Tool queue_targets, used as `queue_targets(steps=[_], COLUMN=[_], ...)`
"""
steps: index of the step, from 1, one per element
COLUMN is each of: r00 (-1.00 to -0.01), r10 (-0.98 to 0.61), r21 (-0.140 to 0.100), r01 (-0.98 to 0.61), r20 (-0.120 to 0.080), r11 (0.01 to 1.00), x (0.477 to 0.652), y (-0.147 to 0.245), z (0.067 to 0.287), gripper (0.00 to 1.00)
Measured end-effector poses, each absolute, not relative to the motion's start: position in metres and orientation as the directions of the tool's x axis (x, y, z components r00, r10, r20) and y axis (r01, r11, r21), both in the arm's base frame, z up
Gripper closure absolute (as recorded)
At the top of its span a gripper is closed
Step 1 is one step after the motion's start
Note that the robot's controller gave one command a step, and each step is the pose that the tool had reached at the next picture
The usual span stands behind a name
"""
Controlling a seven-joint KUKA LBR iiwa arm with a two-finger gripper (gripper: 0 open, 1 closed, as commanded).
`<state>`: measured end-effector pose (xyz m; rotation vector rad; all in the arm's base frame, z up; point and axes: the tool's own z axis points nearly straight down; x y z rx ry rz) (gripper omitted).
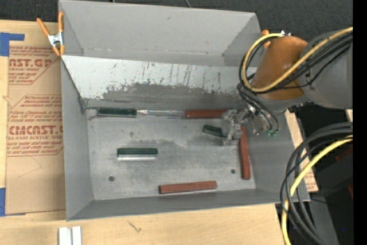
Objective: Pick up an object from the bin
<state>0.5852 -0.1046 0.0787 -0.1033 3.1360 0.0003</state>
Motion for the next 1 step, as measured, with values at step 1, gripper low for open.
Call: queue_targets(steps=[1], r00=[-0.998], r10=[-0.066], r21=[-0.001], r01=[-0.066], r20=[-0.003], r11=[0.998], x=[0.5848], y=[-0.1048], z=[0.0786], gripper=[0.00])
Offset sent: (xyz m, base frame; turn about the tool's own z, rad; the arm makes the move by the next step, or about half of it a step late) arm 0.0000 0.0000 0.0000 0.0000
